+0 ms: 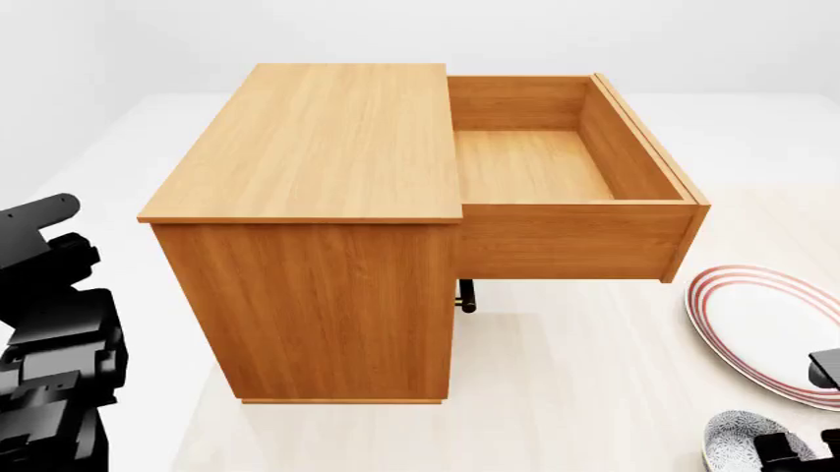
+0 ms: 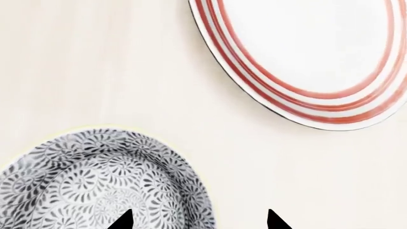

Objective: Open the top drawer of the cabinet and put the bowl in it.

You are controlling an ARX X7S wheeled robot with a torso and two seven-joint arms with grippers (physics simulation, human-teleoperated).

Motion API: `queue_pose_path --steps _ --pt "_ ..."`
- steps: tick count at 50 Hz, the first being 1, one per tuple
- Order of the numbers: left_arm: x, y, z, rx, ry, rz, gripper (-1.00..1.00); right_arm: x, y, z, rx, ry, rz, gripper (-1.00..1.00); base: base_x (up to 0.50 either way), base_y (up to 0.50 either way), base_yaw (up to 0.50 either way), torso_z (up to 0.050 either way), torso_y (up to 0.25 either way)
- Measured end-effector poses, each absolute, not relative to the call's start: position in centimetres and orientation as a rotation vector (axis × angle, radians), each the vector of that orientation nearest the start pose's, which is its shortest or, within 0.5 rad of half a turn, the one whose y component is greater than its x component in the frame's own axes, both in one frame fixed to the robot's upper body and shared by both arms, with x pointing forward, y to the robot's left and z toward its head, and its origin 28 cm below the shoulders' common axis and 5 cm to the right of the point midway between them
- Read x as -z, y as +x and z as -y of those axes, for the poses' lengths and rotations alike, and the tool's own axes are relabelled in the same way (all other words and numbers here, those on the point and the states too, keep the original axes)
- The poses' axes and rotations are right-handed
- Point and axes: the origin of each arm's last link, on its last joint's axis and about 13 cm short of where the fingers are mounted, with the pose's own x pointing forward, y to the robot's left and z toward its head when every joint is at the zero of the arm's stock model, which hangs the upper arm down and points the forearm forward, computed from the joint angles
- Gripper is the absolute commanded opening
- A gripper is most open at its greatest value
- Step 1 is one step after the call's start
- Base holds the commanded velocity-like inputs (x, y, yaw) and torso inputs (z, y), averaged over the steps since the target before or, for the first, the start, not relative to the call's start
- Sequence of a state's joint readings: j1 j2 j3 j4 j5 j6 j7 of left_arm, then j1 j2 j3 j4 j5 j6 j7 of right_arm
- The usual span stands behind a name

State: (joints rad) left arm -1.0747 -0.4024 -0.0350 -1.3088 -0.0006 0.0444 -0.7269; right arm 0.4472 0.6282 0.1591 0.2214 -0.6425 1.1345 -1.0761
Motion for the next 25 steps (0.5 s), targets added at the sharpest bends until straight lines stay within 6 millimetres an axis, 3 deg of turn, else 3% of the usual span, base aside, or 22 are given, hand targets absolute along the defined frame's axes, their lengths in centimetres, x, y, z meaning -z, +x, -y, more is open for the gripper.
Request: queue_pose_path --steps 25 --pt "-10.5 36.9 -37.9 -1.109 0.190 -0.128 1.00 -9.9 21.5 34.4 0.070 -0.221 -1.092 1.00 0.00 0.00 0.00 0.000 0.000"
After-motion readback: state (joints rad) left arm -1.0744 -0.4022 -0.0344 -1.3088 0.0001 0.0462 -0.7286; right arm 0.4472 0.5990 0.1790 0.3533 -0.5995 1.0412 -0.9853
